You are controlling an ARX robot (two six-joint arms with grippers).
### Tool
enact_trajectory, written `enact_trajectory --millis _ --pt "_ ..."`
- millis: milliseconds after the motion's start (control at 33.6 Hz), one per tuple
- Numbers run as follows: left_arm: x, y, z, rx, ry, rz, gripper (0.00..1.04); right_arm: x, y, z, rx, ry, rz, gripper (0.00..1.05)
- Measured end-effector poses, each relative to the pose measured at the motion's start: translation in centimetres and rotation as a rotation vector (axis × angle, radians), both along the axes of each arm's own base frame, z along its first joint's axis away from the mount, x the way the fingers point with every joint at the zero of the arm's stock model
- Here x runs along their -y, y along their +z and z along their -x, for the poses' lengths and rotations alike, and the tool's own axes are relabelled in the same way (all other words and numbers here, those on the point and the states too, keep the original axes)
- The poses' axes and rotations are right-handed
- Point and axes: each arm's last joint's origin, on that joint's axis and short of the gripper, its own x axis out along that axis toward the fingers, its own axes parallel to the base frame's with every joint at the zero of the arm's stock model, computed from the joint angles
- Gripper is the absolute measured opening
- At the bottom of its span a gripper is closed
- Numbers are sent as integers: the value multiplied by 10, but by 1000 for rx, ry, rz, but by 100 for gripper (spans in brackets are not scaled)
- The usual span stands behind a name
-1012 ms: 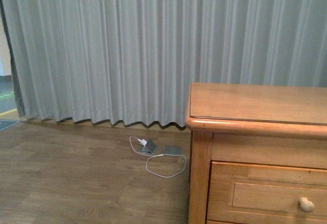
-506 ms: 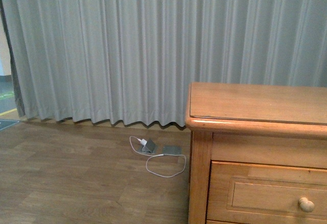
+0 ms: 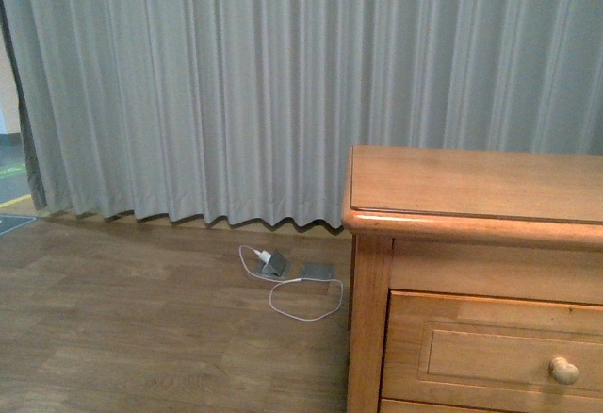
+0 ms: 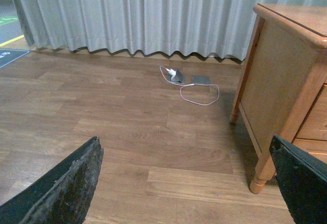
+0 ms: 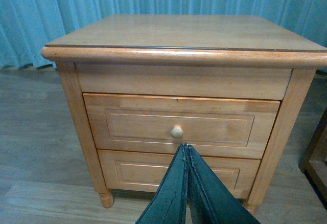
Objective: Put charger into drawer
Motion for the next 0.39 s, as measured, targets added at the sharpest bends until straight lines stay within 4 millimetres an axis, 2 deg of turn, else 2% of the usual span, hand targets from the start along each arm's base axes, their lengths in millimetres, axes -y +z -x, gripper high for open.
enact_trajectory --millis 149,387 --pt "0 0 0 0 0 0 98 0 0 0 1 0 0 1" --pt "0 0 0 0 0 0 98 0 0 0 0 0 2 44"
